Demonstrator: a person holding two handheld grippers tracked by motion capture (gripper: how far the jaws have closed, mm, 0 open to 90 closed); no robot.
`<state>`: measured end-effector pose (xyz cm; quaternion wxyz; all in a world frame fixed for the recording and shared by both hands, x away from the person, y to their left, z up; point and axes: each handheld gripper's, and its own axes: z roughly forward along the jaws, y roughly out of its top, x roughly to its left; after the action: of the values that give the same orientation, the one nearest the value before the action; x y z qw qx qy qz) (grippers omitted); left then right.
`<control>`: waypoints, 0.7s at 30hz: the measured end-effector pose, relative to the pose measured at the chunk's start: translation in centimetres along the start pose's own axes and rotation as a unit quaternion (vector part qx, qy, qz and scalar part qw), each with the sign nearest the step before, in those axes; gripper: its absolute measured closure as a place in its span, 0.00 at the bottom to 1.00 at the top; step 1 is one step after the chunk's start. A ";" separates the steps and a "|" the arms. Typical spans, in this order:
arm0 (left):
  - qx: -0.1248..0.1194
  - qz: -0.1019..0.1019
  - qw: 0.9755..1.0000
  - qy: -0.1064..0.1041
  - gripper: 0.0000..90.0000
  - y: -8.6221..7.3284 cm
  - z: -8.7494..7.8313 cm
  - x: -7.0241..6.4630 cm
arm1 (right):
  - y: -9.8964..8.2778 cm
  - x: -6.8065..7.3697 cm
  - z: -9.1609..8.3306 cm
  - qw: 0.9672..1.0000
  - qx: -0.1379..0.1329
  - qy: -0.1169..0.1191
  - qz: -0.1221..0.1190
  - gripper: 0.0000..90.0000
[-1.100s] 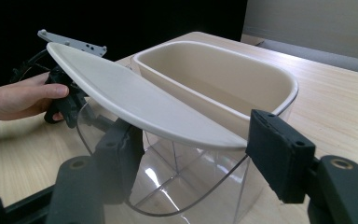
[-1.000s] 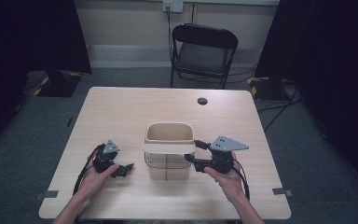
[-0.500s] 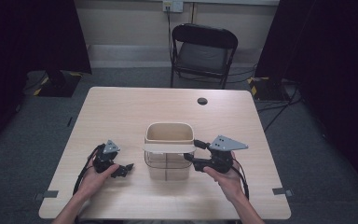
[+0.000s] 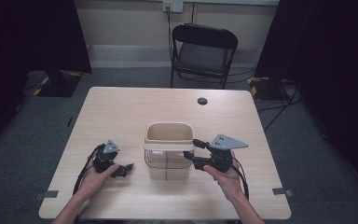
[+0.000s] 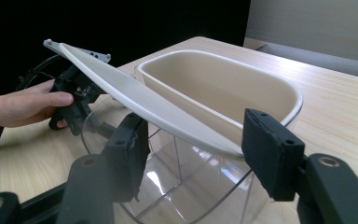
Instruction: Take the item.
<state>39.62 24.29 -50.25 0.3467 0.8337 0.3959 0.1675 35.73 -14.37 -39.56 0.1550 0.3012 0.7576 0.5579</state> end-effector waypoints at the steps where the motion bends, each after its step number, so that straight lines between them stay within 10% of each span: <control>1: 0.000 0.000 1.000 0.000 0.01 0.0 0.0 0.0 | 0.0 0.0 0.0 1.000 0.000 0.000 0.000 0.46; 21: -0.001 0.000 1.000 0.000 0.01 0.0 0.0 0.0 | 0.4 0.1 0.2 1.000 -0.003 0.006 -0.002 0.49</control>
<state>39.62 24.29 -50.26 0.3472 0.8335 0.3958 0.1679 35.92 -14.06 -39.23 0.1525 0.2961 0.7573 0.5618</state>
